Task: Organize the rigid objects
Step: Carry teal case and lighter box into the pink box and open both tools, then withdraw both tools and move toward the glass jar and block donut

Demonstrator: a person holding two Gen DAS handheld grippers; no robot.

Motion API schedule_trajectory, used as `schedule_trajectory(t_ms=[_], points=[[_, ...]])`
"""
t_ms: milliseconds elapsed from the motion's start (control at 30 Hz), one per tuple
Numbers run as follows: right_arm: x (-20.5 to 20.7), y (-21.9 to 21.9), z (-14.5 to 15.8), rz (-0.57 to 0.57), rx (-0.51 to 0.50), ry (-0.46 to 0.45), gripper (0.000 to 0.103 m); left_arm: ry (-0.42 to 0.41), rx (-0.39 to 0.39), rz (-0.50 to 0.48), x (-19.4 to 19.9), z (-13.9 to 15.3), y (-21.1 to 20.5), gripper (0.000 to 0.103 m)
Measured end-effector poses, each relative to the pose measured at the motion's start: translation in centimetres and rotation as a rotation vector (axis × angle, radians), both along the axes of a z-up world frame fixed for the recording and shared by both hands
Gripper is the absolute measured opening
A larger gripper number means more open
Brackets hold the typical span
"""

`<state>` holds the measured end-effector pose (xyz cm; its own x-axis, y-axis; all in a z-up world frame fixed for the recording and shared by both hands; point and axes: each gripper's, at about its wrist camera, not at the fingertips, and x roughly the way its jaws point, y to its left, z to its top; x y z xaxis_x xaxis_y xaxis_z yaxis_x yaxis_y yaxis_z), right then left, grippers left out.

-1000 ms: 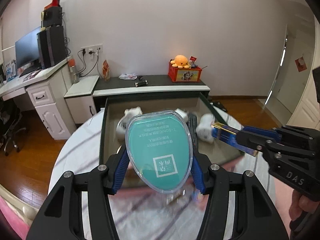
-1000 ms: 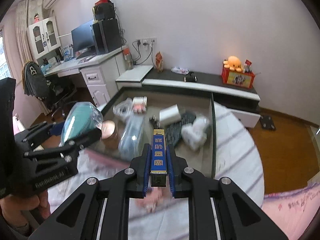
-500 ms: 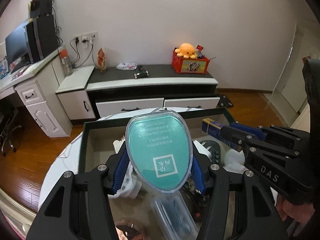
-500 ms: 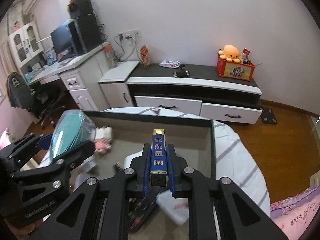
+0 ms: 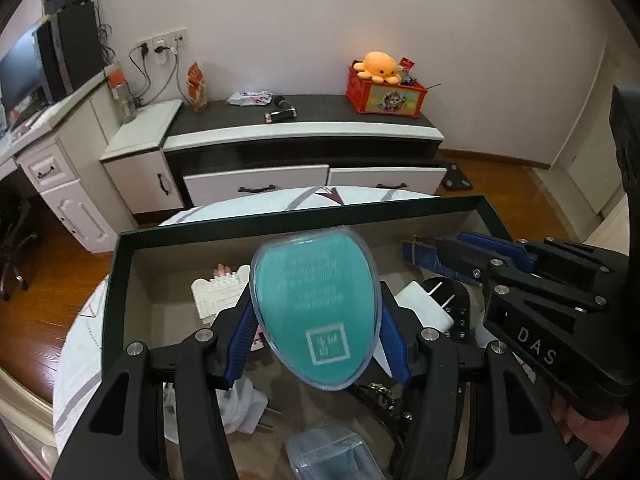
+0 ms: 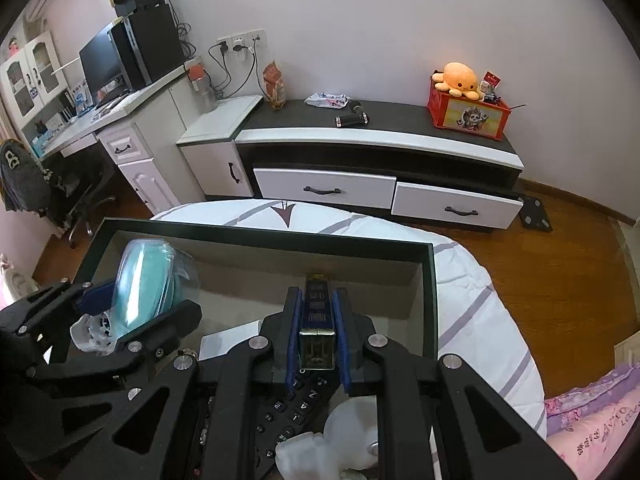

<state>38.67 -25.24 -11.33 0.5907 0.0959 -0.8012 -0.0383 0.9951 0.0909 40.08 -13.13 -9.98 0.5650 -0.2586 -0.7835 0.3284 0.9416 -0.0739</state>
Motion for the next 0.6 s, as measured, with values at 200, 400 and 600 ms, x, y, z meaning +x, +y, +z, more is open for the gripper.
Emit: schedule_trajectory(t_ms=[200, 400, 600], points=[[-0.4, -1.0, 0.3, -0.056, 0.004, -0.013, 0.065, -0.029, 0.041, 0.052, -0.5, 0.8, 1.0, 0.081], [-1.9, -1.2, 1.5, -0.061, 0.065, -0.054, 0.093, -0.129, 0.006, 0.096, -2.9, 3.3, 3.4, 0.103], [-4.6, -0.3, 3.2, -0.069, 0.087, -0.098, 0.103, -0.179, -0.022, 0.133, -6.9, 5.5, 5.5, 0.103]])
